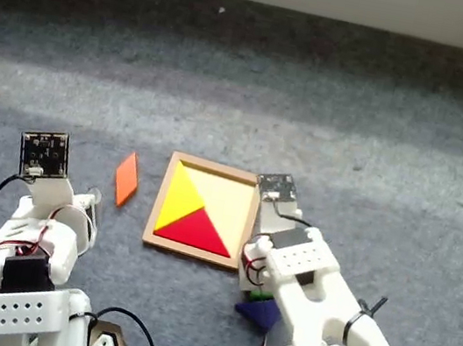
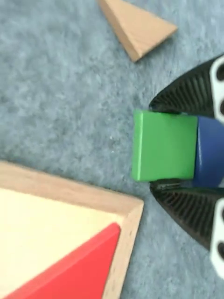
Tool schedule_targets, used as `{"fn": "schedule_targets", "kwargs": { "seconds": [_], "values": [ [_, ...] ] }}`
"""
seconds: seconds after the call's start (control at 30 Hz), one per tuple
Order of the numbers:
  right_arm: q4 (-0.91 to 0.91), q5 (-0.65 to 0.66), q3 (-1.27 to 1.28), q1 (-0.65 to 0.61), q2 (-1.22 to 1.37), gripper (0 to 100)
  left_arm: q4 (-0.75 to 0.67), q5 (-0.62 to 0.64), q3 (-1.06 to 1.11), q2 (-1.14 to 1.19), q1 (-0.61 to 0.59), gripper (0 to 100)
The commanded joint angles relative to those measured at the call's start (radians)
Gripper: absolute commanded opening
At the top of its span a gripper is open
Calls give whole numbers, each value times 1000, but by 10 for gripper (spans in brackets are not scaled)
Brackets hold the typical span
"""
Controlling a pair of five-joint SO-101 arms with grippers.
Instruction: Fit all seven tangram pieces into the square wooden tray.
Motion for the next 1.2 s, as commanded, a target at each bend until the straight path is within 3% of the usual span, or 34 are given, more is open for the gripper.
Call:
{"fn": "schedule_targets", "kwargs": {
  "seconds": [0.0, 0.23, 0.43, 0.77, 0.93, 1.17],
  "values": [
    [-8, 55, -15, 51, 16, 5, 3, -8, -8, -12, -16, 175],
    [50, 114, -38, 90, -197, 5, 3, -8, -8, -12, -16, 175],
    [82, 114, -228, 8, -232, 5, 3, -8, -10, -12, -16, 175],
    [85, 114, -619, -44, 176, 5, 3, -8, -10, -13, -18, 175],
    [85, 256, -739, -47, 358, 5, 3, -8, -10, -13, -18, 175],
    [85, 267, -839, -74, 504, 5, 3, -8, -10, -13, -18, 175]
  ]
}}
